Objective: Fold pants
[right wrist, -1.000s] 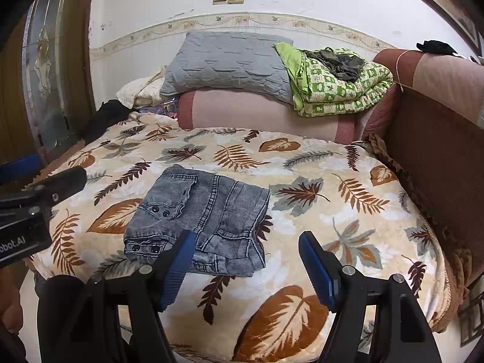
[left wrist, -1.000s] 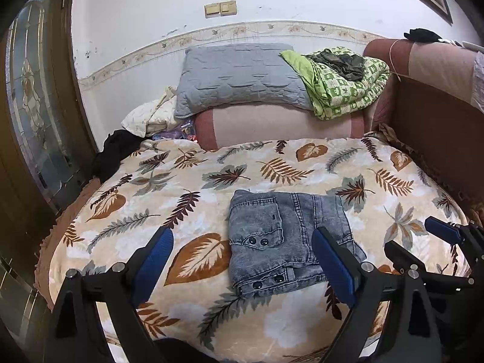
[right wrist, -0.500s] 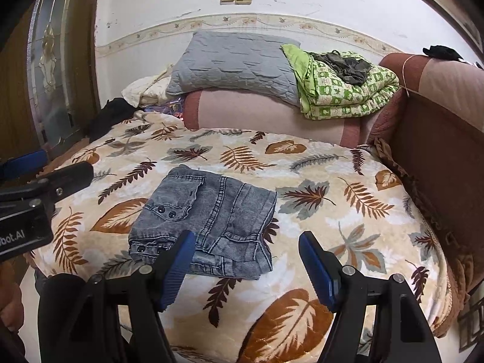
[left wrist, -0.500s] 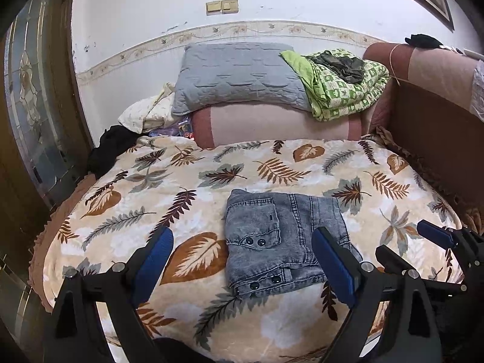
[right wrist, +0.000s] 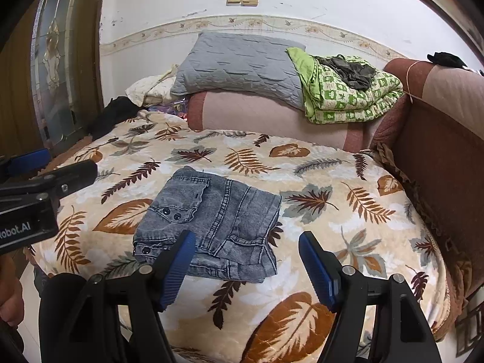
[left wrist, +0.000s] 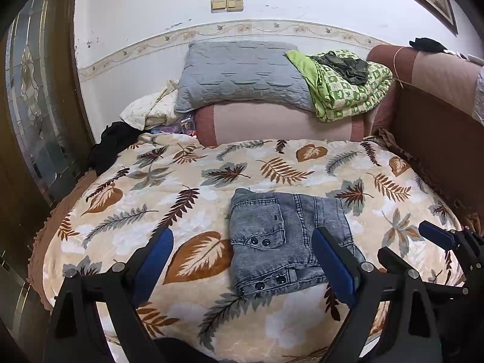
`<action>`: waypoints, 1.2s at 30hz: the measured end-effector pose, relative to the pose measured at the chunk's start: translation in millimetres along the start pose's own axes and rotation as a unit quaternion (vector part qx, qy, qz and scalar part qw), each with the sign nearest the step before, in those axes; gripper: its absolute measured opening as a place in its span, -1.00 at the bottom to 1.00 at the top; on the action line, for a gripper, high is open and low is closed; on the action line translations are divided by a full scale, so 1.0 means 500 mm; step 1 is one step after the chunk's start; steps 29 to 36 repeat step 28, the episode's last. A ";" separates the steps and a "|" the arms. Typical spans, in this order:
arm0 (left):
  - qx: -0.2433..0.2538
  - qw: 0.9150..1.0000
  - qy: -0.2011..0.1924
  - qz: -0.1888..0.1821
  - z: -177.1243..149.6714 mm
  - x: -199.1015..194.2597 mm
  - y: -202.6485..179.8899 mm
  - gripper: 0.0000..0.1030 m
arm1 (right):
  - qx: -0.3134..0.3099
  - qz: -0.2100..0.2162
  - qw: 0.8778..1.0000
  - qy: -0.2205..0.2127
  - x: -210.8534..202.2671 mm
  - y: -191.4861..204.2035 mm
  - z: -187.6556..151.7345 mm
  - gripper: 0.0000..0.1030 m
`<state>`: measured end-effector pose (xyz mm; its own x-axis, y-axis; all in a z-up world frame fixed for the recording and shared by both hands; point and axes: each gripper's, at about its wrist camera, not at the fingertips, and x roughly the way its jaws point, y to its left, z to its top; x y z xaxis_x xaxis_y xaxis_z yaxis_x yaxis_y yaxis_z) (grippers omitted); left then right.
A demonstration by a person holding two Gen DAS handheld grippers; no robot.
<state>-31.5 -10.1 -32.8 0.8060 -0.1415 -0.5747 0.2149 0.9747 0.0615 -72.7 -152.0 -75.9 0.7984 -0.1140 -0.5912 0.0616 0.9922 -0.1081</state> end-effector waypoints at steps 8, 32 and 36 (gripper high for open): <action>0.000 1.000 -0.002 -0.010 0.005 -0.001 0.003 0.80 | -0.007 0.000 1.000 0.001 0.000 0.010 0.003 0.44; -0.032 0.999 0.032 -0.028 0.001 0.062 0.043 0.80 | -0.012 -0.005 1.000 0.017 0.038 0.013 0.003 0.44; -0.032 0.999 0.032 -0.028 0.001 0.062 0.043 0.80 | -0.012 -0.005 1.000 0.017 0.038 0.013 0.003 0.44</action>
